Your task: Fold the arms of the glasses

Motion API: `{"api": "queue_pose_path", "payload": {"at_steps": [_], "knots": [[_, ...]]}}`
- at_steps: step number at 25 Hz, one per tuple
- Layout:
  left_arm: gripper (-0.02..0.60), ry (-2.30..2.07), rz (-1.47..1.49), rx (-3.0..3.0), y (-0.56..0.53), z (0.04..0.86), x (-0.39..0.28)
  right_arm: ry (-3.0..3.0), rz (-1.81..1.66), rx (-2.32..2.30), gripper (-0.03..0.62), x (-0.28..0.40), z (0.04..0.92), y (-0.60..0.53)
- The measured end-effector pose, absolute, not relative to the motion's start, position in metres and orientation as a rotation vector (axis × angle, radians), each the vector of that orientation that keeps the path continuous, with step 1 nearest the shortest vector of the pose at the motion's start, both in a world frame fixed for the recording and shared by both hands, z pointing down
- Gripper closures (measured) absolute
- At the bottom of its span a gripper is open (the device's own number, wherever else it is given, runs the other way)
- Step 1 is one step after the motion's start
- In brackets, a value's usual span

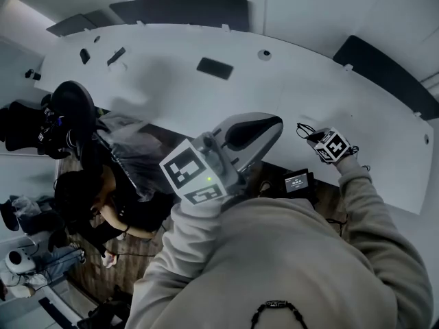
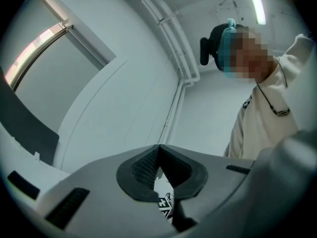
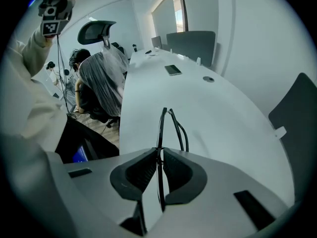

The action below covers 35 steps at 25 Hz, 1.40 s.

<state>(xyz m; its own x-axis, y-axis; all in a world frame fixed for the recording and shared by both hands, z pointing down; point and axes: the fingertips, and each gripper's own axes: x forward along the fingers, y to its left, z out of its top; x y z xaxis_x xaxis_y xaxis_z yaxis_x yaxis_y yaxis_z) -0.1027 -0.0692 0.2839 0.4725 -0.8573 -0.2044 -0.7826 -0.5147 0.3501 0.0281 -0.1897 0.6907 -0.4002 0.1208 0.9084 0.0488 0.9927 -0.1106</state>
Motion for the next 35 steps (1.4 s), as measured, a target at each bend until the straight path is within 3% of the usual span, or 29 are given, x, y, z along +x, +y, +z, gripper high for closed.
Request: {"api": "queue_pose_path", "payload": {"at_steps": [35], "knots": [[0.575, -1.490, -0.551, 2.372, -0.055, 0.317, -0.148, -1.863, -0.019, -0.399, 0.537, 0.002, 0.764, -0.141]]}}
